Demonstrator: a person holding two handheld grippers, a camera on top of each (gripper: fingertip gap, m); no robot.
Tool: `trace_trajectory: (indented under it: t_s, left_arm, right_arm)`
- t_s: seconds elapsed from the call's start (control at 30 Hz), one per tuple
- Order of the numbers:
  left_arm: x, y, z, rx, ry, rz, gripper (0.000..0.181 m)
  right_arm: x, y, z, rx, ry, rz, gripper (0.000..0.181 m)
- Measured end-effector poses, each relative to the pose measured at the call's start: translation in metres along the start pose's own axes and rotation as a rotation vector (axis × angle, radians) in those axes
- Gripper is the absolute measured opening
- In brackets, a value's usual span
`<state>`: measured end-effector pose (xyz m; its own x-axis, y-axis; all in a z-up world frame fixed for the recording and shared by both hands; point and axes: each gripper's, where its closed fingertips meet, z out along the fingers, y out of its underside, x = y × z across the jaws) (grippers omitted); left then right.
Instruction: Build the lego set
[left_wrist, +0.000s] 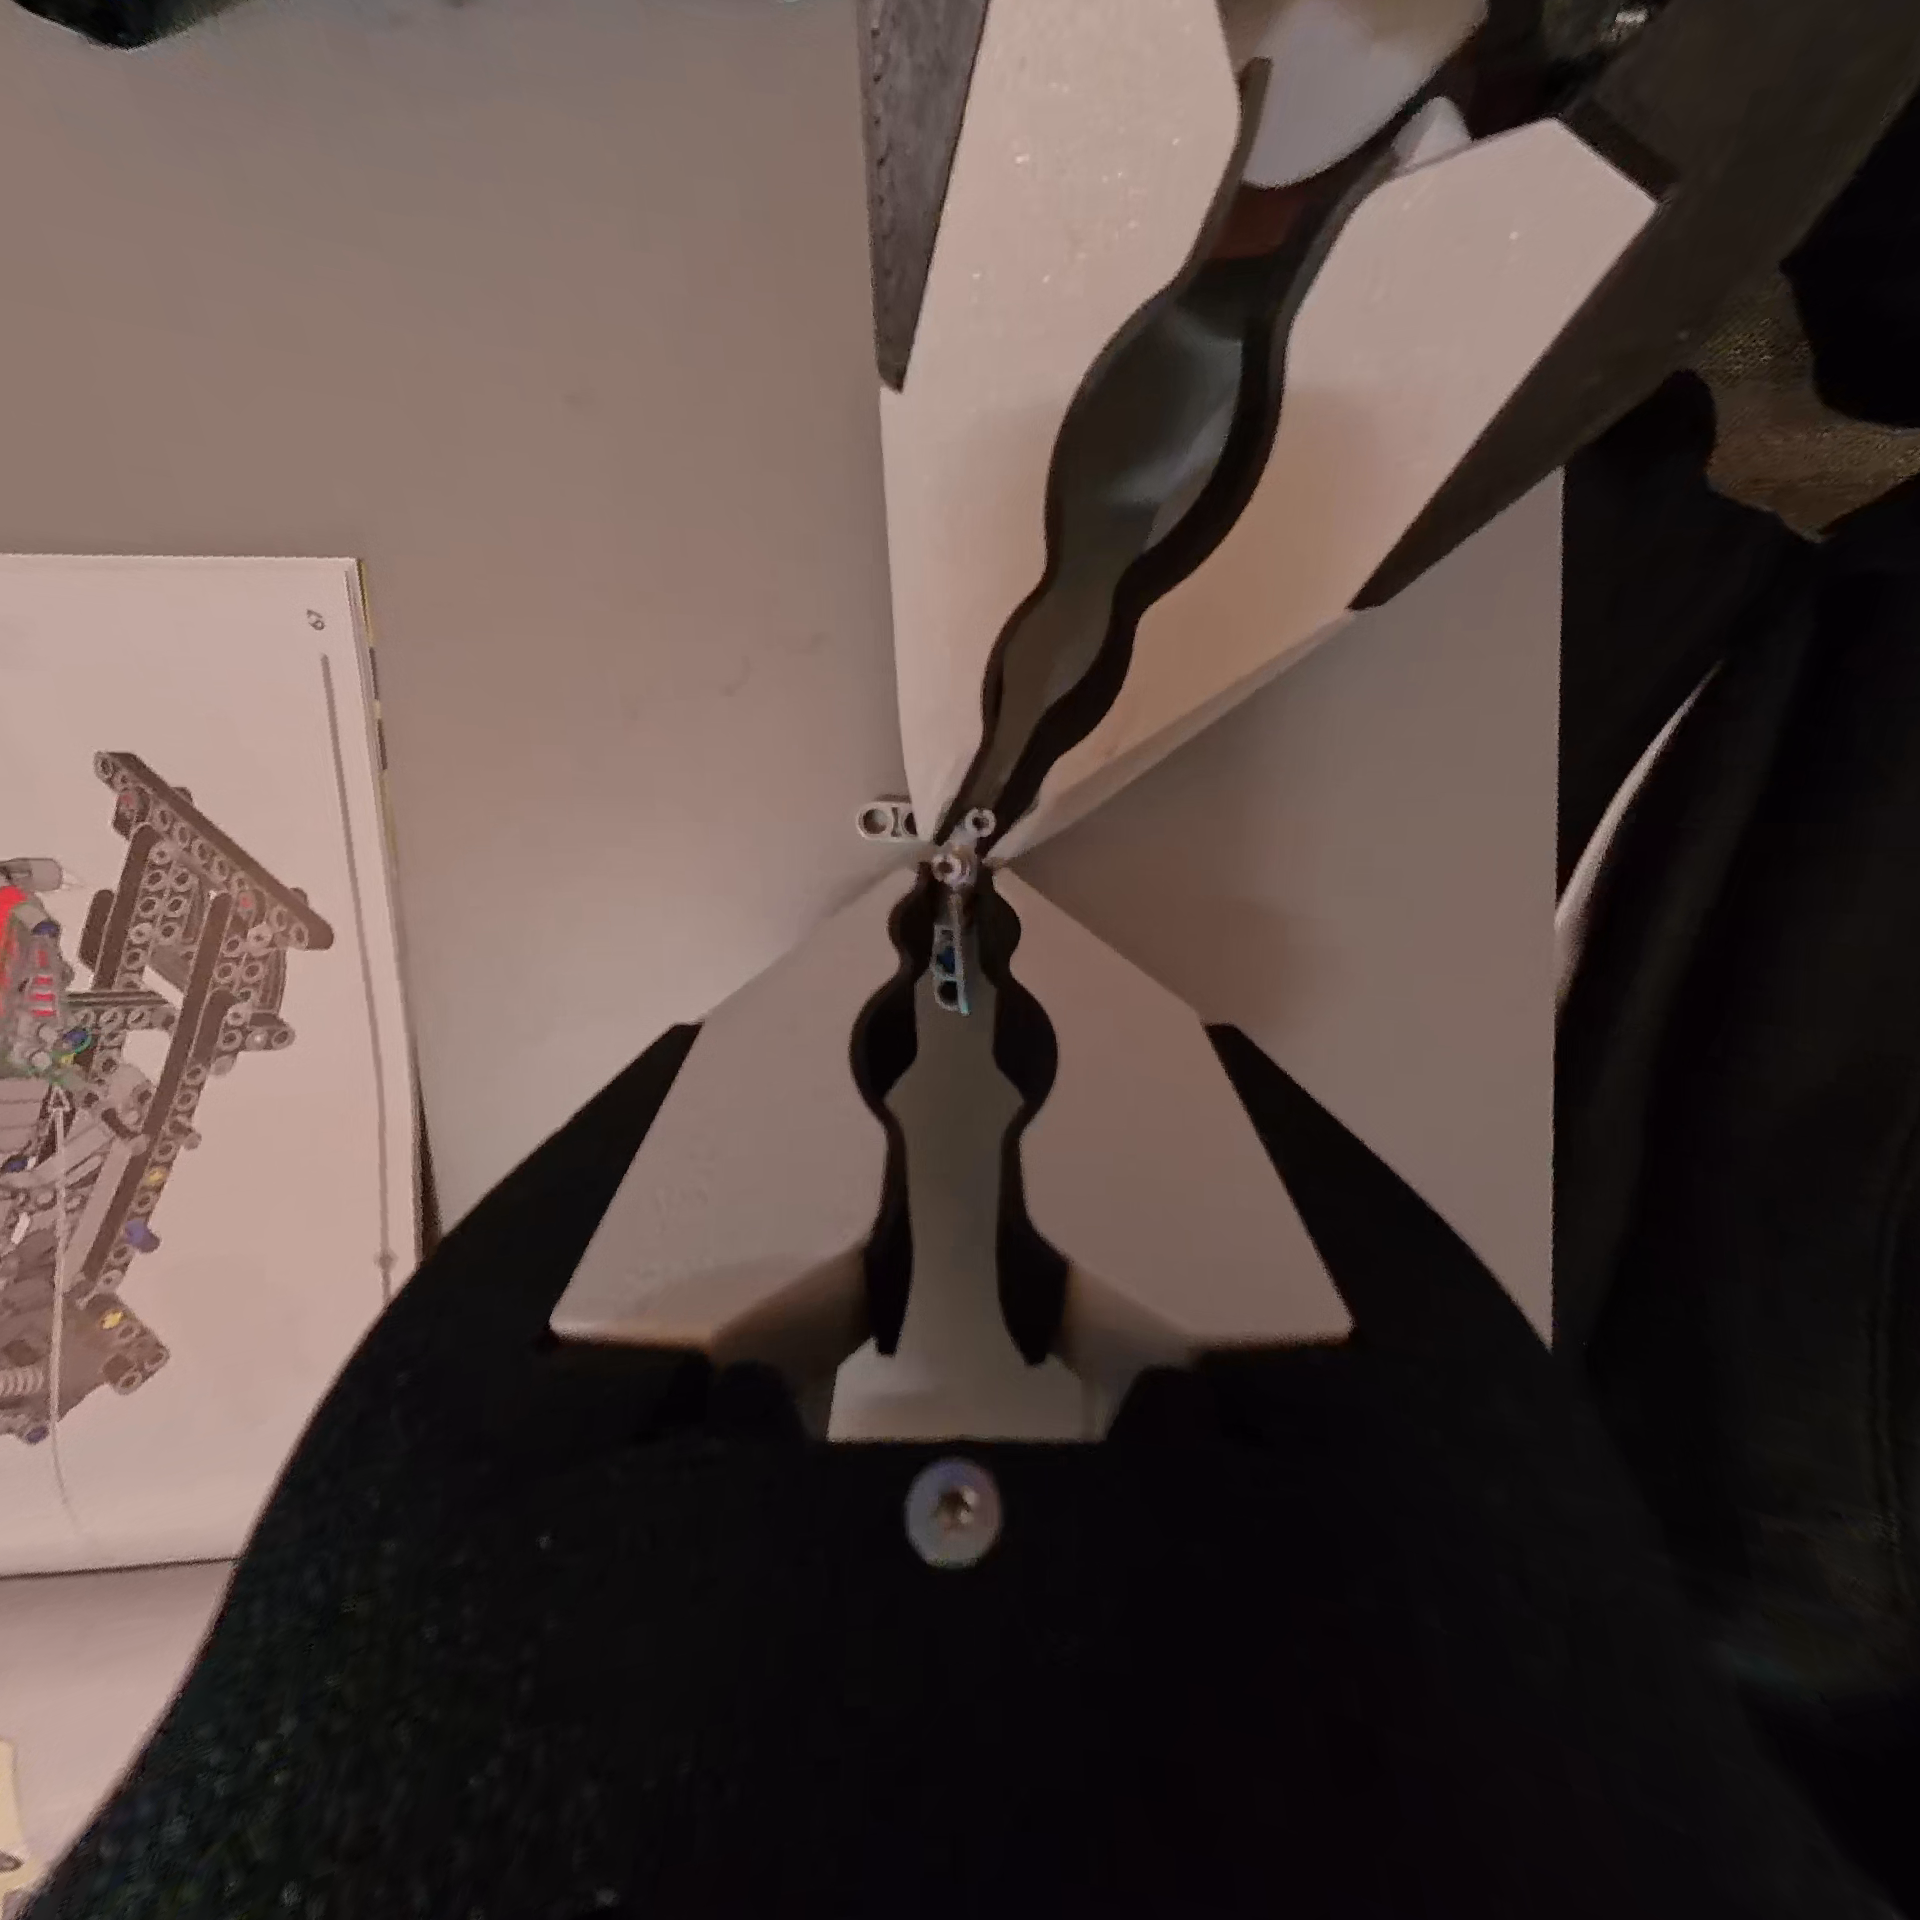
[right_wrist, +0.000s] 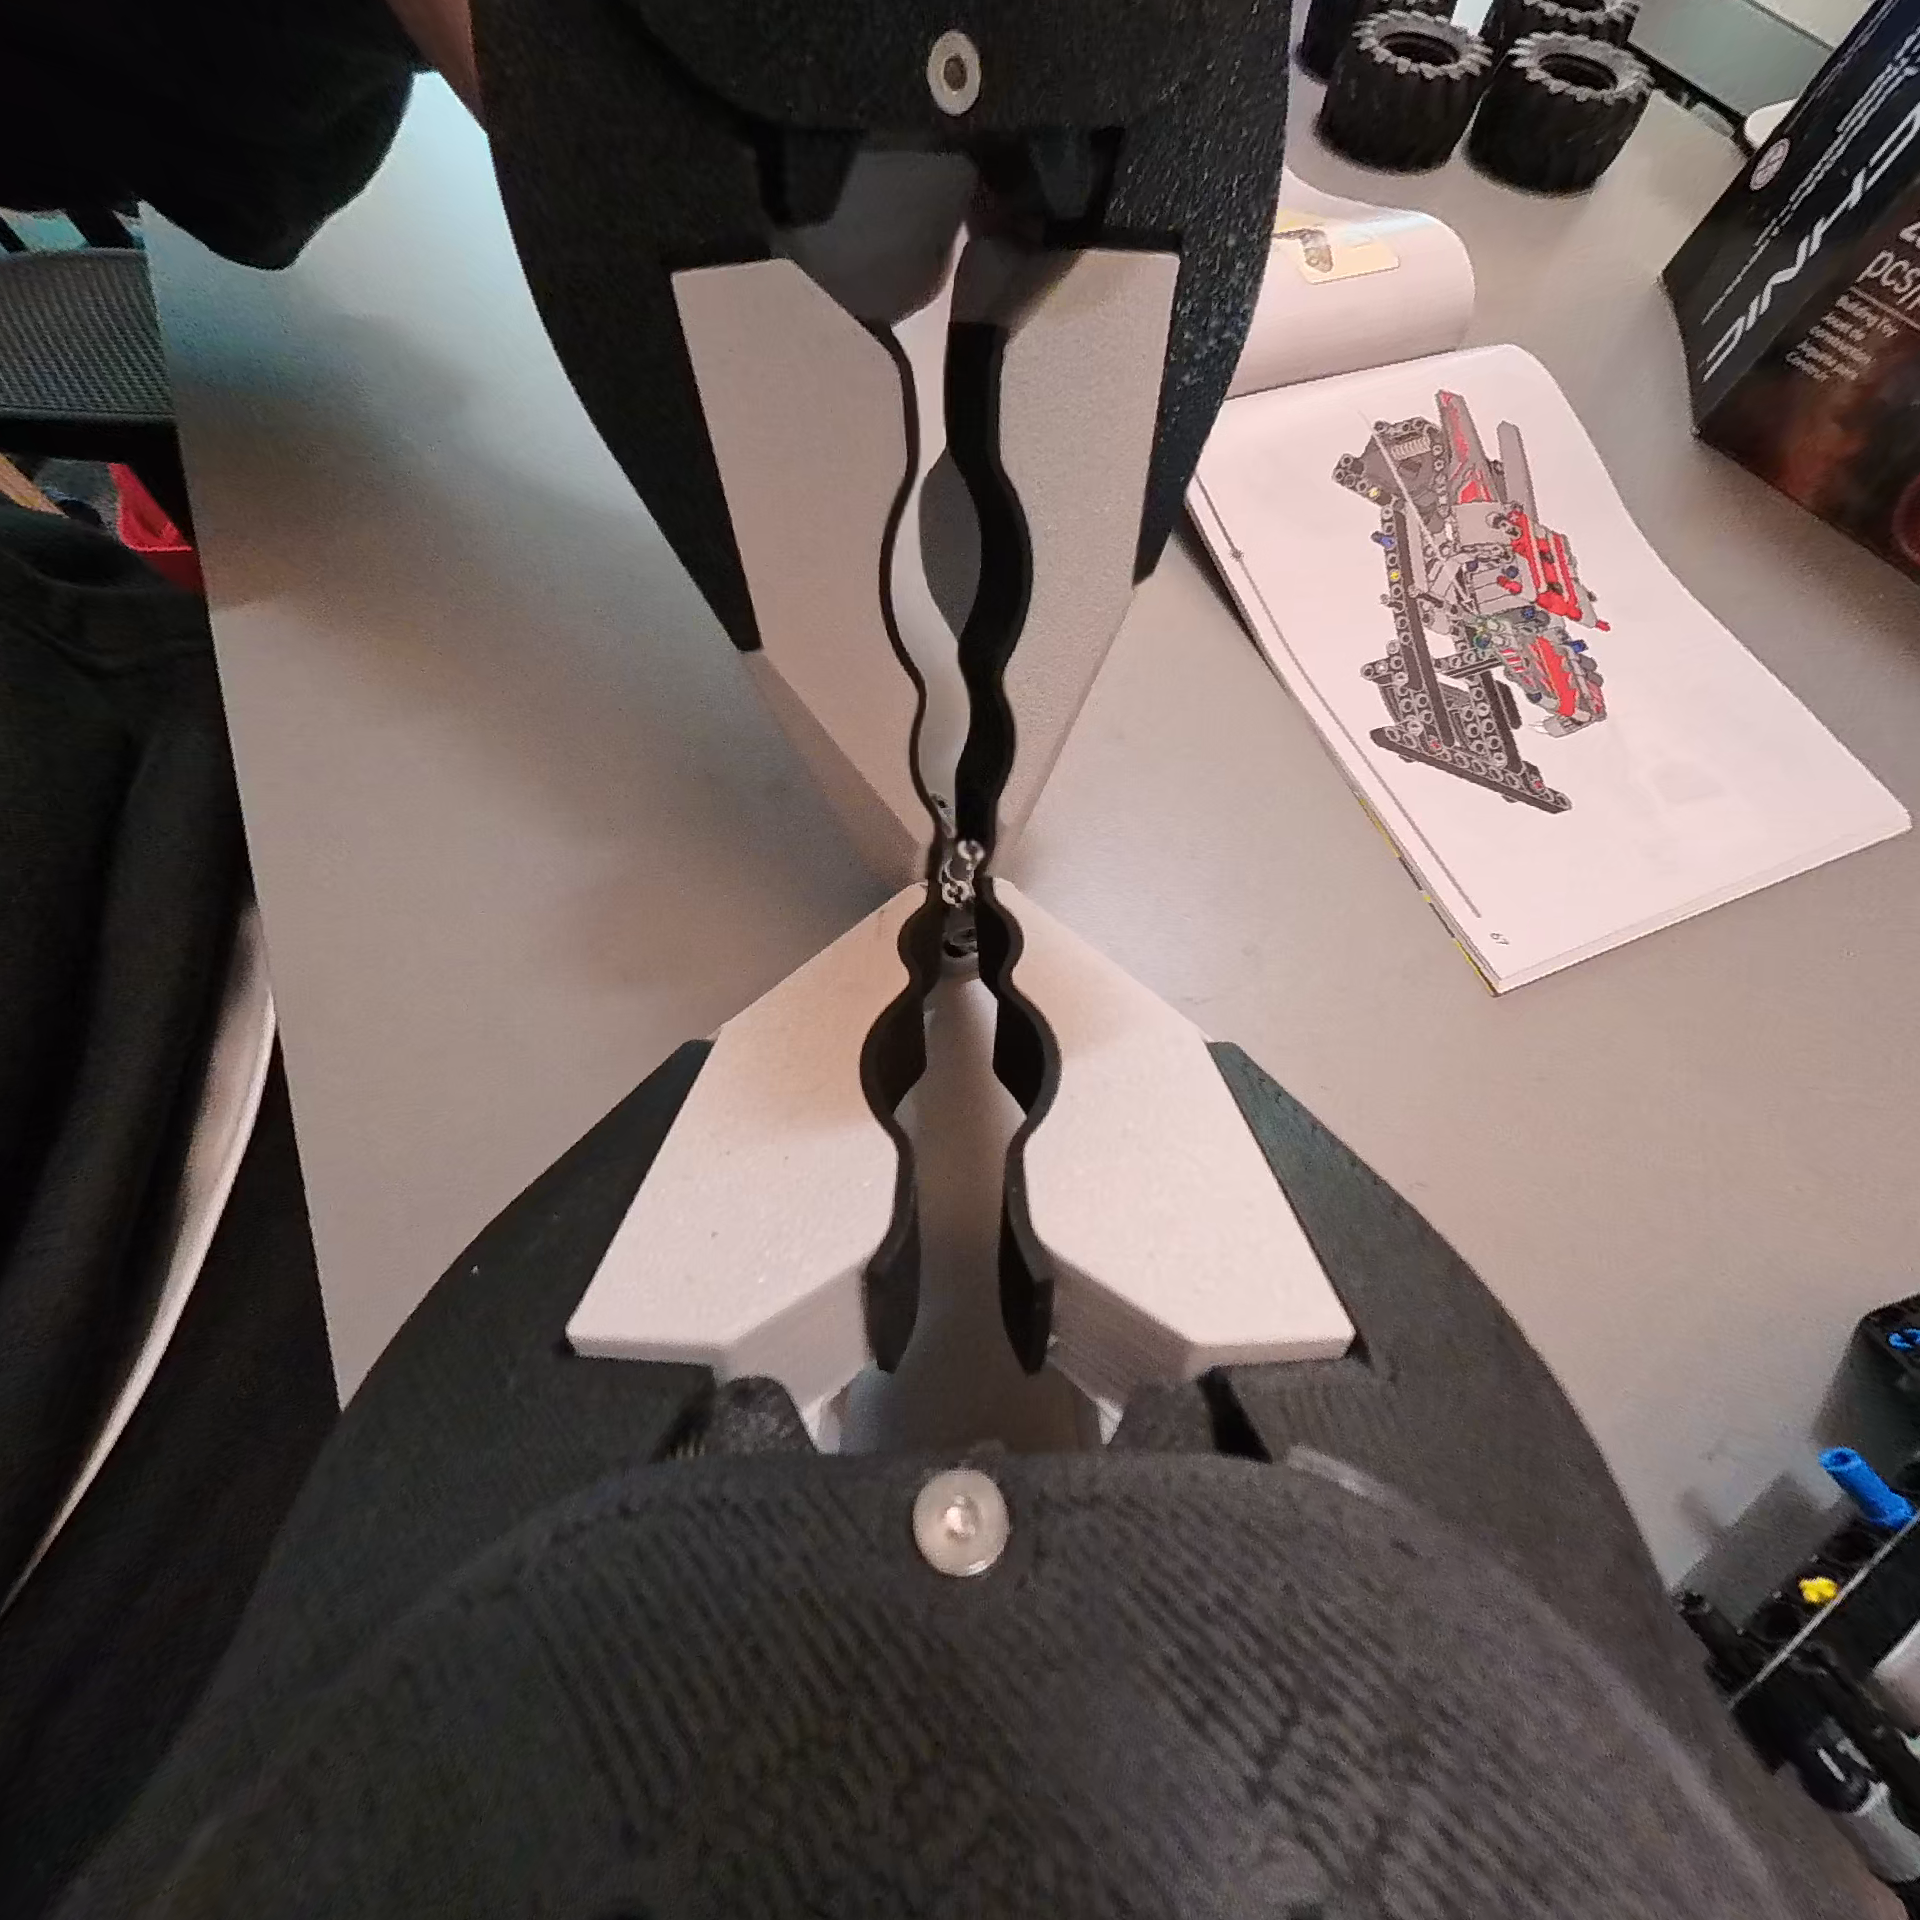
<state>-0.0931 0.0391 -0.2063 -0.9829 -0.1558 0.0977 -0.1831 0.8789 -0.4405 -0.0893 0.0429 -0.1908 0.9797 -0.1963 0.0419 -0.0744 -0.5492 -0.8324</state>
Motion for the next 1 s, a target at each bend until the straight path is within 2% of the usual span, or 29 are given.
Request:
trace_trajectory:
  t_s: [0.03,0.43,0.7,0.83,1.0]
  left_arm:
    - [-0.0001,0.0000,0.0000,0.002,-0.003,0.010,0.005]
    - [-0.0036,-0.0008,0.0008,0.040,0.001,0.167,0.005]
    - [-0.0051,-0.0022,0.0013,0.116,-0.016,0.149,0.005]
    - [-0.0074,-0.0026,0.0013,0.093,-0.065,0.188,0.005]
    - [-0.0094,-0.0036,0.0005,0.092,-0.052,0.114,0.010]
  right_arm:
    - [0.0001,0.0000,0.0000,0.000,0.000,0.001,0.005]
    - [0.0024,-0.0001,0.0005,-0.001,0.010,0.010,0.005]
    - [0.0038,-0.0002,0.0007,-0.003,0.032,-0.017,0.004]
    - [0.0052,-0.0001,0.0009,-0.004,0.047,-0.033,0.004]
    - [0.0055,-0.0003,0.0011,-0.004,0.059,-0.048,0.004]
